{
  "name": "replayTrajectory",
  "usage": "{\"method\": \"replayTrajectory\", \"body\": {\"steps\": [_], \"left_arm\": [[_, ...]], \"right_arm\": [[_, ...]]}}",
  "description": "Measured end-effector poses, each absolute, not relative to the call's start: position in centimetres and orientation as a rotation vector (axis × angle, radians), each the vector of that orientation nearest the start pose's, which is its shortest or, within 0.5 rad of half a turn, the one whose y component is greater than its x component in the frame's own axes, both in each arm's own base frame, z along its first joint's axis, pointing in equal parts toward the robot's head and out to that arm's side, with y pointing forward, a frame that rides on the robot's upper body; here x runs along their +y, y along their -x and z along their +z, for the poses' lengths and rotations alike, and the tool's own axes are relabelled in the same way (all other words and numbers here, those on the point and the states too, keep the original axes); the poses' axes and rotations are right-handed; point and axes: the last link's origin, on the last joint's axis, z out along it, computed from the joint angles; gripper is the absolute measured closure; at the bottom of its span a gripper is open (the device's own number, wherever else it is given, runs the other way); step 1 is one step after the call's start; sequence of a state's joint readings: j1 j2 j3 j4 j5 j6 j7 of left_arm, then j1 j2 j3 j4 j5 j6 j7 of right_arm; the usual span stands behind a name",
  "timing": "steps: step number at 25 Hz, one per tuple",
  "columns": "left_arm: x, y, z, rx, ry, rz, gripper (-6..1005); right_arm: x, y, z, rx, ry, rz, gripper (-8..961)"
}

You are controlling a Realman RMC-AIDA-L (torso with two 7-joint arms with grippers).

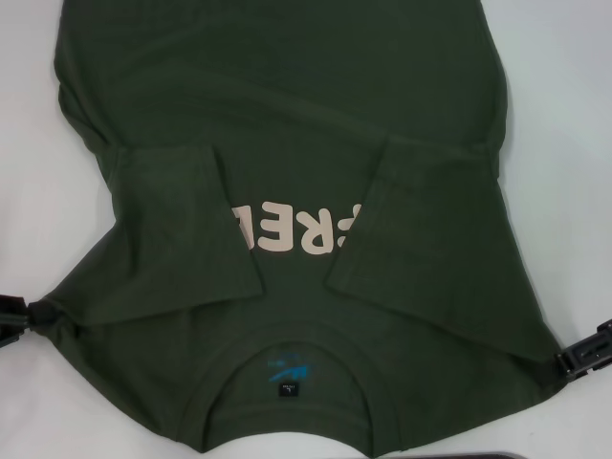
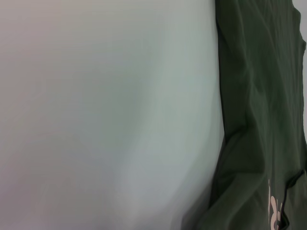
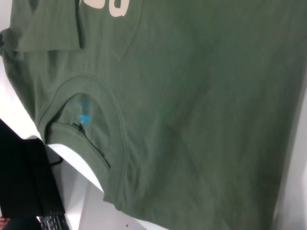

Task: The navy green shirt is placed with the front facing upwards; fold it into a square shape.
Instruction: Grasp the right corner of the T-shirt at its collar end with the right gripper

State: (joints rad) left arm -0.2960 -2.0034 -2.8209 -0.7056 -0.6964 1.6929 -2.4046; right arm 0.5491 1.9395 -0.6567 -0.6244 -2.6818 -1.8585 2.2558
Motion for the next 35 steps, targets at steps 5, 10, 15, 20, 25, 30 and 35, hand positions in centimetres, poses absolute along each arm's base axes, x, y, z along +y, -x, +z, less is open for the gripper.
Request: {"method": "replayTrajectory", "body": {"steps": [5, 10, 15, 20, 25, 30, 35], "left_arm": [[22.2, 38.6, 5.1, 2.566, -1.985, 0.616, 974], [22.1, 38.7, 5.1, 2.568, -1.983, 0.614, 974], [22.1, 38.7, 5.1, 2.57, -1.982, 0.614, 974], [22.1, 38.7, 5.1, 2.571, -1.981, 0.614, 973], [22.1, 38.7, 5.1, 2.572, -1.982, 0.614, 974], [22.1, 38.7, 5.0, 2.568, -1.98, 0.615, 973], [22.1, 38.6, 4.9, 2.562, -1.98, 0.614, 974]], "right_arm": [[26.1, -33.3, 3.5, 2.069, 2.539, -0.25, 177], [26.3, -33.0, 3.1, 2.065, 2.547, -0.239, 181], [26.4, -32.6, 2.5, 2.059, 2.562, -0.239, 185], [26.5, -32.5, 2.4, 2.059, 2.564, -0.218, 189], [26.6, -32.4, 2.3, 2.053, 2.569, -0.209, 192], [26.6, -32.6, 1.9, 2.022, 2.569, -0.264, 196], [26.6, -32.8, 2.0, 2.008, 2.568, -0.274, 374]]}}
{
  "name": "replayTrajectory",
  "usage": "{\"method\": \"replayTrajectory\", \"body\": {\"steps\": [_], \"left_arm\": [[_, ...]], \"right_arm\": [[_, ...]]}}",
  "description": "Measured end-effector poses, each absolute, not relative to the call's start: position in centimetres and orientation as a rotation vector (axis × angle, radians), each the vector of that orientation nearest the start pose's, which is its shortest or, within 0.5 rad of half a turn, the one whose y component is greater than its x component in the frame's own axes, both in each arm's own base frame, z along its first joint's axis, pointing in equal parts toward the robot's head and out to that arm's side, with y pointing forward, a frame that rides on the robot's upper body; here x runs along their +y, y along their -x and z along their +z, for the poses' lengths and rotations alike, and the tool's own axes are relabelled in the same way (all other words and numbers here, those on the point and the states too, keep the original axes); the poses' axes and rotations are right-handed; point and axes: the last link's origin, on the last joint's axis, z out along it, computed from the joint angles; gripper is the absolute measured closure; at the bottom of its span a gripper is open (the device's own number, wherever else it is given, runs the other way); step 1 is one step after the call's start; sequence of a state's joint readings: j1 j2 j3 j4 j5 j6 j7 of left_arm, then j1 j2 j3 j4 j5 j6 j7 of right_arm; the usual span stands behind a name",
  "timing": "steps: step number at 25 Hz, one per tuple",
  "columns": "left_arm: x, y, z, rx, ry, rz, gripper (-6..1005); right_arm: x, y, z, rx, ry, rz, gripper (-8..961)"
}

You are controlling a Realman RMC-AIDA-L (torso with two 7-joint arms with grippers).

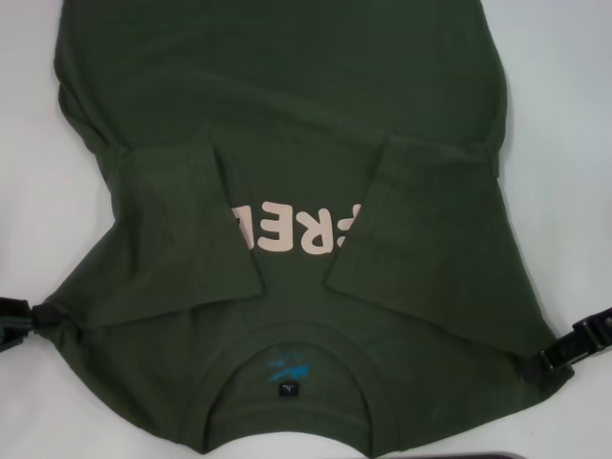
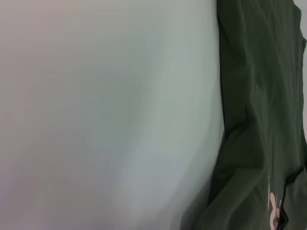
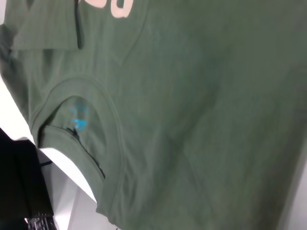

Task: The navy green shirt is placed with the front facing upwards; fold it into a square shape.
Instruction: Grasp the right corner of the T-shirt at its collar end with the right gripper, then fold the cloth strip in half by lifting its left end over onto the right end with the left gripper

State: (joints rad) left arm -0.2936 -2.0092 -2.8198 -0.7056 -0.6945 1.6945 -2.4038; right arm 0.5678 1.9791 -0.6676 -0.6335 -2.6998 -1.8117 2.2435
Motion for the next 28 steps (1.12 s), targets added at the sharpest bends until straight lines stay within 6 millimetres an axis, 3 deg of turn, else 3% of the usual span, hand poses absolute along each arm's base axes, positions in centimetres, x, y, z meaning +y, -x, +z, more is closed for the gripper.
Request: {"method": "replayTrajectory", "body": {"steps": [12, 17, 23, 28], "left_arm": [[22.0, 38.5, 4.8, 2.558, -1.973, 0.612, 973], [22.1, 38.4, 4.8, 2.554, -1.979, 0.611, 973], [21.7, 38.0, 5.4, 2.492, -1.996, 0.583, 973], [20.2, 38.1, 5.8, 2.44, -1.998, 0.403, 974]], "right_arm": [[27.1, -32.0, 2.9, 1.981, 2.613, -0.202, 674], [27.2, -32.0, 2.9, 1.968, 2.619, -0.214, 898], [27.5, -32.0, 4.7, 1.925, 2.605, -0.216, 919], [27.5, -32.5, 6.9, 1.942, 2.565, -0.251, 919]]}}
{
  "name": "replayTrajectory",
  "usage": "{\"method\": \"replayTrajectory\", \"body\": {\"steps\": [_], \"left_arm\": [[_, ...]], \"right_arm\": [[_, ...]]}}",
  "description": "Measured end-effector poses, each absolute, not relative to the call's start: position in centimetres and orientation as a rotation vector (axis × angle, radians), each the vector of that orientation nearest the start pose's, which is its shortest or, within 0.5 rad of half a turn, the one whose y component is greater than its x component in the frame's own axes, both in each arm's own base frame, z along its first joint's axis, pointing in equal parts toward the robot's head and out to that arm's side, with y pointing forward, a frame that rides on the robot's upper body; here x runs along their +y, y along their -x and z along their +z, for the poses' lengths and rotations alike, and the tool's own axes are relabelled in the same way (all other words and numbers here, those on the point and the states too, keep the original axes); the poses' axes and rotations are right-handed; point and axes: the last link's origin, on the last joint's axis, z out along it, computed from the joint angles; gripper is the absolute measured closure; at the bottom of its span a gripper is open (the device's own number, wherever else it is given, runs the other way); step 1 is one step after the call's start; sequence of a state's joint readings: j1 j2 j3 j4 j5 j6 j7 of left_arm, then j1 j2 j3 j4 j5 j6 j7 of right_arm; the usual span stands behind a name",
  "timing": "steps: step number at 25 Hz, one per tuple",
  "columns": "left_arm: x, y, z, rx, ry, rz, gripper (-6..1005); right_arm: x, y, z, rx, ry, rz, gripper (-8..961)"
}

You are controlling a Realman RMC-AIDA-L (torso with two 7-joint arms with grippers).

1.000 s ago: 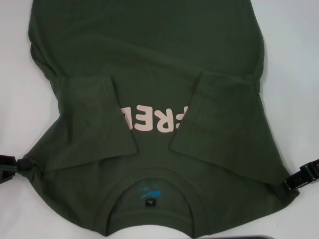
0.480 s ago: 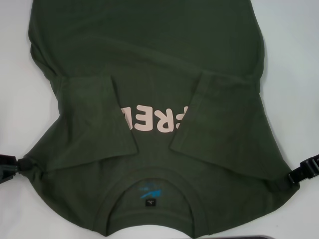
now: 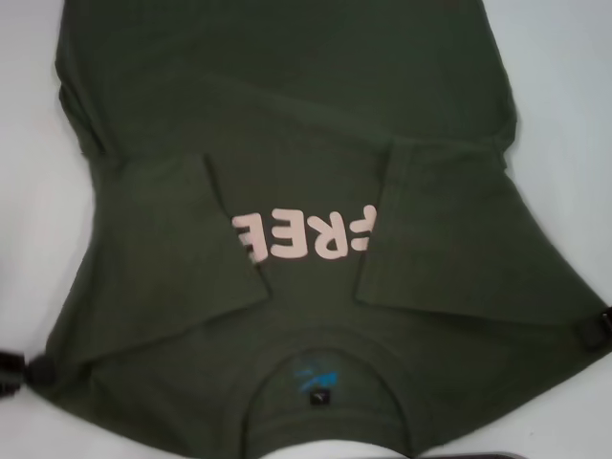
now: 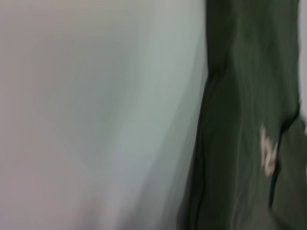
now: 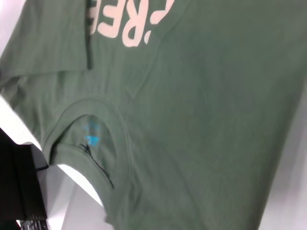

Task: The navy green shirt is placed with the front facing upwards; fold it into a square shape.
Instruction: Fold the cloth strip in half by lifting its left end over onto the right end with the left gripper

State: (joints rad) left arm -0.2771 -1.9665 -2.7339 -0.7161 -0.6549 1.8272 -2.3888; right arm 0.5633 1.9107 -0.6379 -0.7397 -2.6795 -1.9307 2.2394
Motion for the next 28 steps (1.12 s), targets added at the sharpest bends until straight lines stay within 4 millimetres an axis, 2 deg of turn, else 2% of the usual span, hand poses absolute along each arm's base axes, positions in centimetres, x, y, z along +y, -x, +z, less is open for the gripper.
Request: {"method": "replayTrajectory", "body": {"steps": [6, 12, 16, 17, 19, 22, 23, 24, 28], "left_arm": [[18.7, 38.4, 5.3, 2.42, -1.968, 0.217, 974], [19.1, 38.2, 5.5, 2.407, -1.982, 0.216, 974], [19.7, 37.7, 5.8, 2.366, -2.018, 0.253, 973], [20.7, 37.2, 6.6, 2.324, -2.058, 0.31, 973], [21.3, 36.9, 7.1, 2.312, -2.077, 0.337, 973], [23.5, 36.3, 8.6, 2.31, -2.107, 0.397, 973], [24.1, 36.1, 8.9, 2.316, -2.11, 0.409, 973], [25.1, 35.7, 9.2, 2.326, -2.11, 0.424, 973], [28.6, 33.9, 9.4, 2.332, -2.141, 0.453, 973]], "right_arm": [[27.3, -32.6, 7.1, 1.95, 2.569, -0.277, 918], [27.0, -32.4, 6.7, 1.955, 2.593, -0.271, 918], [27.1, -31.8, 6.9, 1.938, 2.637, -0.185, 918], [27.3, -31.7, 7.2, 1.926, 2.642, -0.157, 919], [28.0, -31.3, 7.9, 1.898, 2.644, -0.097, 919], [29.4, -30.5, 9.2, 1.86, 2.642, -0.016, 916], [30.4, -29.9, 9.9, 1.846, 2.628, 0.02, 915], [30.4, -29.9, 9.9, 1.846, 2.628, 0.02, 914], [32.9, -28.0, 11.0, 1.816, 2.583, 0.113, 909]]}}
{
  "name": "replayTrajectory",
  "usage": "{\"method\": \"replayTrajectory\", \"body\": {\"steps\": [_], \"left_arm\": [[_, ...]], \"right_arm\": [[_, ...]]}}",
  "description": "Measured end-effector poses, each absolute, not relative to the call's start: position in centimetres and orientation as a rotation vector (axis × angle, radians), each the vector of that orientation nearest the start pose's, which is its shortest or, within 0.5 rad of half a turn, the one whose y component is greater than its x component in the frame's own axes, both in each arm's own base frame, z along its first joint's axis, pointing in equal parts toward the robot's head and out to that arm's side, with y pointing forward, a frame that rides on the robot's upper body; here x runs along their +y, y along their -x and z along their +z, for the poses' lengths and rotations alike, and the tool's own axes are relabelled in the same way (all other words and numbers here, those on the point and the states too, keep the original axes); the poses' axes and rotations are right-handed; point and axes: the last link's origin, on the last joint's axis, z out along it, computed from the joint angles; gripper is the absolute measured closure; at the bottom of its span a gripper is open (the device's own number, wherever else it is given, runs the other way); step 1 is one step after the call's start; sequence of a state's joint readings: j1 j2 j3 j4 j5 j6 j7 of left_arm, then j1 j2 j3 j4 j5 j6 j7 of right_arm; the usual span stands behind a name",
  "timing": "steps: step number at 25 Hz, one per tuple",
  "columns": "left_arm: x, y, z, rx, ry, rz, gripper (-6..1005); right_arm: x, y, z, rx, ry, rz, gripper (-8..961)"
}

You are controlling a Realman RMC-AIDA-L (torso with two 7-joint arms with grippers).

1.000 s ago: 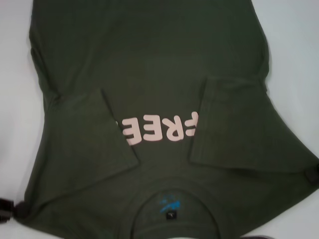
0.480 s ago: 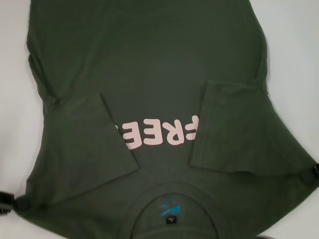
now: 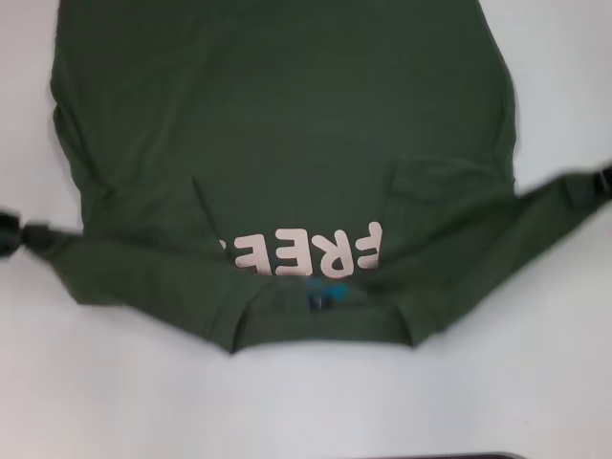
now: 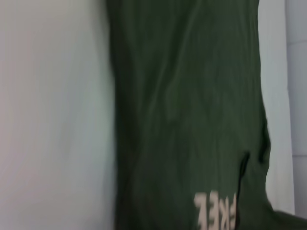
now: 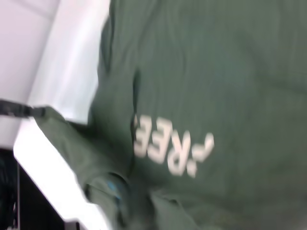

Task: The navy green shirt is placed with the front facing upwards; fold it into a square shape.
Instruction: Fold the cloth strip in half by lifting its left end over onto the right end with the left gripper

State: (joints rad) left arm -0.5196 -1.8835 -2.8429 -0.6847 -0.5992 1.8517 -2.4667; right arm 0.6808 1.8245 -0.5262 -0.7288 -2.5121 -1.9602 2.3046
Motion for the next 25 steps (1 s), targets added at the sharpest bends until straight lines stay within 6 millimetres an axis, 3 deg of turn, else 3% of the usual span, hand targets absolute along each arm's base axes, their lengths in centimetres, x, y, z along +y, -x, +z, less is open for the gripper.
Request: {"method": "replayTrajectory", "body": {"steps": [9, 19, 25], "left_arm": [[35.4, 29.5, 6.6, 2.296, -2.246, 0.655, 973], [40.0, 27.6, 4.6, 2.373, -2.297, 0.948, 973], [41.7, 26.8, 3.4, 2.415, -2.331, 1.051, 974]], "right_arm": [[37.8, -23.8, 10.1, 1.669, 2.562, 0.284, 900], [41.1, -23.4, 9.5, 1.574, 2.343, 0.592, 889], [42.4, -23.6, 8.2, 1.495, 2.275, 0.625, 882]]}}
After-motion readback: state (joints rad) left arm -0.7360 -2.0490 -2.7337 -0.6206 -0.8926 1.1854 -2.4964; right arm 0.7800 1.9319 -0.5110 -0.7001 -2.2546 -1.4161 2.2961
